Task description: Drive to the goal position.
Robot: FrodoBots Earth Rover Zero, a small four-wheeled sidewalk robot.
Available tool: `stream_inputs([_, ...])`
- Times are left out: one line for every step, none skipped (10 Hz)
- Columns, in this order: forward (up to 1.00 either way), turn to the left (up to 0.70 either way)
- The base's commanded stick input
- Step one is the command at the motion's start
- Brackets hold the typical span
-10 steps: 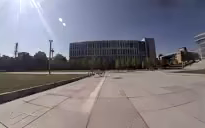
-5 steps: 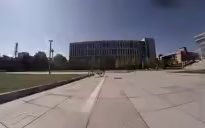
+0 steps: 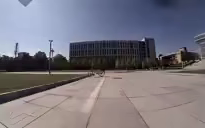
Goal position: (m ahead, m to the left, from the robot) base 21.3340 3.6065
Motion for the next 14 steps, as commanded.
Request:
stream_inputs([0.06, 0.00])
stream_inputs([0.07, 0.00])
stream_inputs([0.06, 0.00])
stream_inputs([0.06, 0.00])
stream_inputs([0.06, 0.00])
stream_inputs([0.06, 0.00])
stream_inputs([0.06, 0.00])
stream_inputs([0.06, 0.00])
stream_inputs([0.06, 0.00])
stream_inputs([0.06, 0.00])
stream_inputs([0.06, 0.00])
stream_inputs([0.06, 0.00])
stream_inputs([0.06, 0.00])
stream_inputs([0.06, 0.00])
